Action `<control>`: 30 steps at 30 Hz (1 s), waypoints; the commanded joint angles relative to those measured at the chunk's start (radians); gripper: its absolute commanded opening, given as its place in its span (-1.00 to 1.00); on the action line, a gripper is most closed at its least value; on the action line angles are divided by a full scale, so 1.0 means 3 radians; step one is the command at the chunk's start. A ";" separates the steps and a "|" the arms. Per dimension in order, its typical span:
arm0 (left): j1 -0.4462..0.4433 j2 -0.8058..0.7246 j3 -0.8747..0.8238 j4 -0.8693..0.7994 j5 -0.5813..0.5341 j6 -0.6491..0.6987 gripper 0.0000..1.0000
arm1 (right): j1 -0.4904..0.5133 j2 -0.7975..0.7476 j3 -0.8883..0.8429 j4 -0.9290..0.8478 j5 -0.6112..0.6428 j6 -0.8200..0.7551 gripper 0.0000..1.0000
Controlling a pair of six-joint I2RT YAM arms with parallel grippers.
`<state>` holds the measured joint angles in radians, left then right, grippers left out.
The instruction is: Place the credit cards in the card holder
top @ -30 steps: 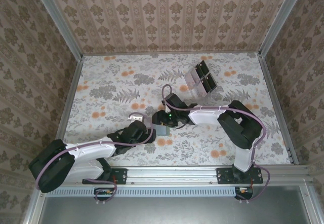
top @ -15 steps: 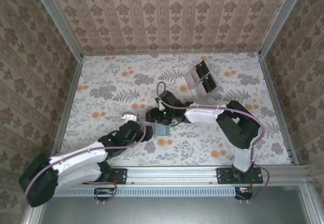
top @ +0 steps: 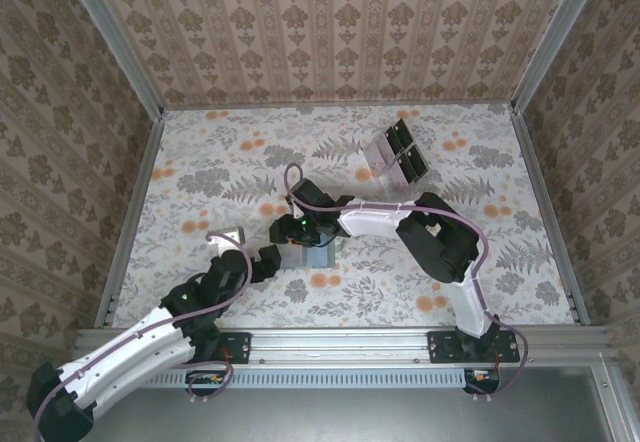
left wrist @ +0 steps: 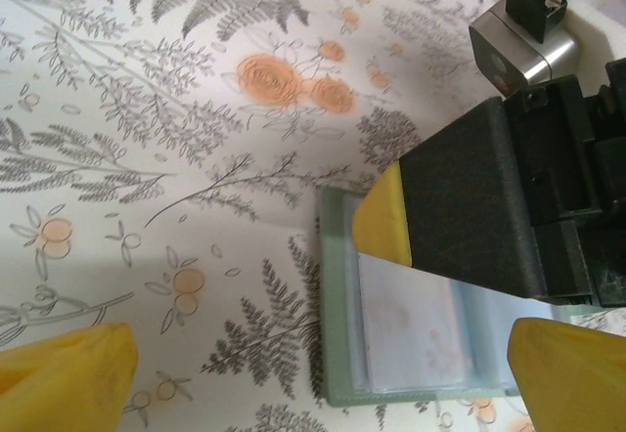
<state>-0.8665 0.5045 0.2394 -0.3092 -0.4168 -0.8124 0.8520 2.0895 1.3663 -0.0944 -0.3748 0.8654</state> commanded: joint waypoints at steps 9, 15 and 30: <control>0.0204 0.0185 0.0010 -0.0029 0.0202 -0.0078 1.00 | -0.0178 -0.0466 0.0313 -0.0430 -0.0083 -0.0503 0.15; 0.0381 0.0575 0.0197 0.0120 0.0432 0.0072 1.00 | -0.0723 -0.0847 0.0457 -0.1230 0.0427 -0.1052 0.13; 0.0870 0.1804 0.0981 0.0177 0.0952 0.0528 1.00 | -0.1497 -0.0194 0.1522 -0.2334 0.1791 -0.2103 -0.07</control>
<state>-0.6224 1.0191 0.4904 -0.2543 -0.1730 -0.7052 0.3992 1.9583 1.7435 -0.6731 0.0406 0.3347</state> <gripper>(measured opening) 0.997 0.483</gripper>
